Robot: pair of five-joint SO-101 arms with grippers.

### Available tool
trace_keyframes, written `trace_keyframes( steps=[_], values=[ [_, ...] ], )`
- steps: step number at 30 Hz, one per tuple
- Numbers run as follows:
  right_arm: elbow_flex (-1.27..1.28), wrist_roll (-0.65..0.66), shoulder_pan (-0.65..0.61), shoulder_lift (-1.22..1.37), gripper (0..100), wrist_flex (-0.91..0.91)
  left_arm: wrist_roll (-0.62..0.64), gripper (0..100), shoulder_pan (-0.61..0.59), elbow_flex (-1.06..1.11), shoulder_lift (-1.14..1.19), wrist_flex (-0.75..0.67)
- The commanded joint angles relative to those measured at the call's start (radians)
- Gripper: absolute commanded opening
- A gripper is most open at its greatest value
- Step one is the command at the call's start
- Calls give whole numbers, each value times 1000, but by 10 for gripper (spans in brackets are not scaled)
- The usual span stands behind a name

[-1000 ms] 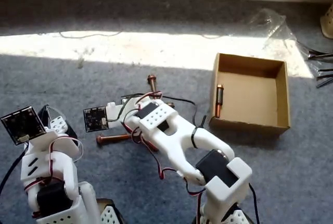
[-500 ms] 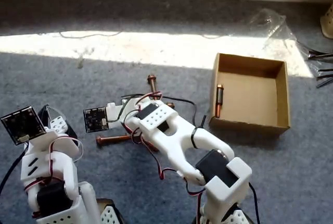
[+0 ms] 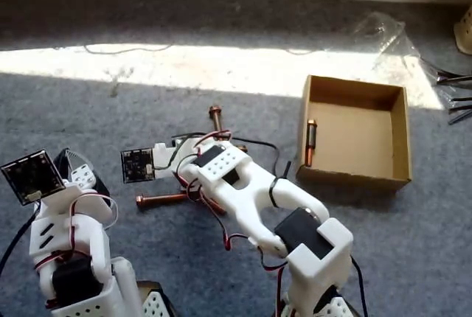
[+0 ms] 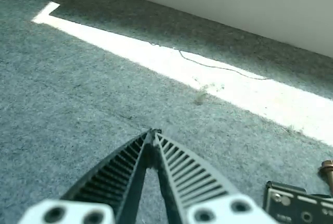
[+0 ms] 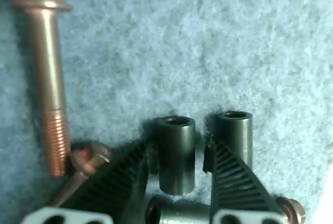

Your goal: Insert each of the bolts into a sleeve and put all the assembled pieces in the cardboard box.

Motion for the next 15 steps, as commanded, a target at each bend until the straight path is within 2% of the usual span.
trace_keyframes(
  steps=[1, 5, 11, 15],
  values=[
    [-19, -12, 2, 16, 138, -2, 0, 14, -7, -7, -7, -23],
    [-28, -15, 2, 18, 132, -2, 0, 14, -7, -7, -7, -23],
    [-30, -15, 8, 15, 0, -2, 0, 14, -5, -5, -7, -23],
    [-30, -15, 10, 13, 5, -2, 0, 14, -5, 7, -7, -26]
  ],
)
